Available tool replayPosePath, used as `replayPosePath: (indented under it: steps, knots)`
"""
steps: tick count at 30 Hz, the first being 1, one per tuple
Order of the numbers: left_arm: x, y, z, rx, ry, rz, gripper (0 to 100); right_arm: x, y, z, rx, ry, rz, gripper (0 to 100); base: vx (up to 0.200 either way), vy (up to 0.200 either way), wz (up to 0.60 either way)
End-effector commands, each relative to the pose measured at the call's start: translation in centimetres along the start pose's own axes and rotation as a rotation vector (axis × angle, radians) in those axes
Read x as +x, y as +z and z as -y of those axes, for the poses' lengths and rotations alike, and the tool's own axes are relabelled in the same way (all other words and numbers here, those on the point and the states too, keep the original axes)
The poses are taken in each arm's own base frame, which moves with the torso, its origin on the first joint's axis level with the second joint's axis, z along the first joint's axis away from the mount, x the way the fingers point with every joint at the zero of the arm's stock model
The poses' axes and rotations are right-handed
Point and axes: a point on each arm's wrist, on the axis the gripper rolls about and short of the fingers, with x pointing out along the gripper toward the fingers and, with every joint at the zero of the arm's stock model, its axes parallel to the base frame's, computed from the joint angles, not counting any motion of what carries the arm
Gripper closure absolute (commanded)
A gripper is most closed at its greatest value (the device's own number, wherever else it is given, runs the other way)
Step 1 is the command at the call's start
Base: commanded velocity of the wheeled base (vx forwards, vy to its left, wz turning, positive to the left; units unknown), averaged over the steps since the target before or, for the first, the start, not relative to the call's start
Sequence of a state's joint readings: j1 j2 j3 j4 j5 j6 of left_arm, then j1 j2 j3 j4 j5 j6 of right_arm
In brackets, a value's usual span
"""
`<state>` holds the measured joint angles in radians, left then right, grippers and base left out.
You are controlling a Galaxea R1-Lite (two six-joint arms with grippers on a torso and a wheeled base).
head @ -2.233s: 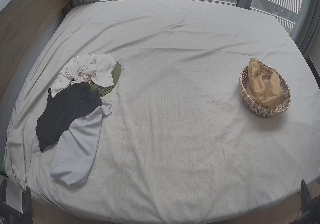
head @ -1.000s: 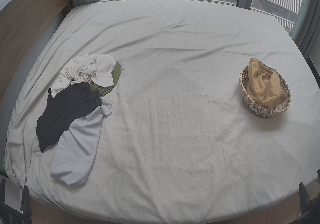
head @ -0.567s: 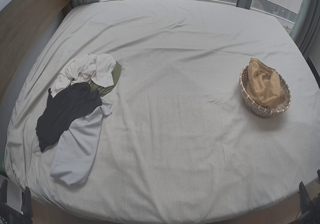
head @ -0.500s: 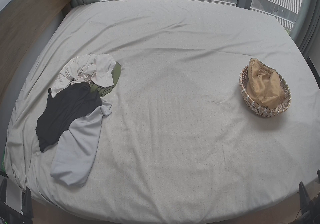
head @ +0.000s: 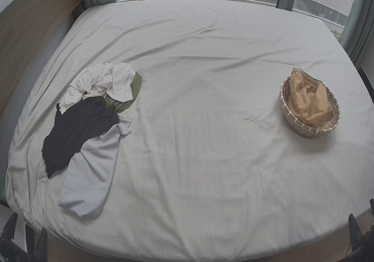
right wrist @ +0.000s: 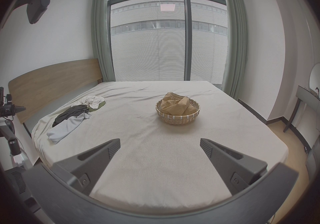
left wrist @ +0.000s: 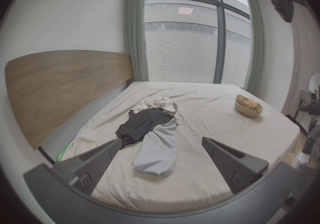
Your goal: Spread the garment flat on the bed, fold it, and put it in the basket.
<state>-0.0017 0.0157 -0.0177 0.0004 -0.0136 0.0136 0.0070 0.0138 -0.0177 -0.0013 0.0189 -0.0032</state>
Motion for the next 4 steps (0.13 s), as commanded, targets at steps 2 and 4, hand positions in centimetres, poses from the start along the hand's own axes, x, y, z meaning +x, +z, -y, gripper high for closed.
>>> replayPosePath:
  steps: [2,4]
  knots:
    - [0.00,-0.48,0.01,-0.006,-0.003,-0.005,0,0.01,-0.48,-0.01,-0.001,0.000,-0.002,0,0.000,0.000,0.00]
    - [0.00,-0.48,0.01,-0.006,-0.003,-0.005,0,0.01,-0.48,0.00,0.000,0.002,-0.002,0,0.000,0.000,0.00]
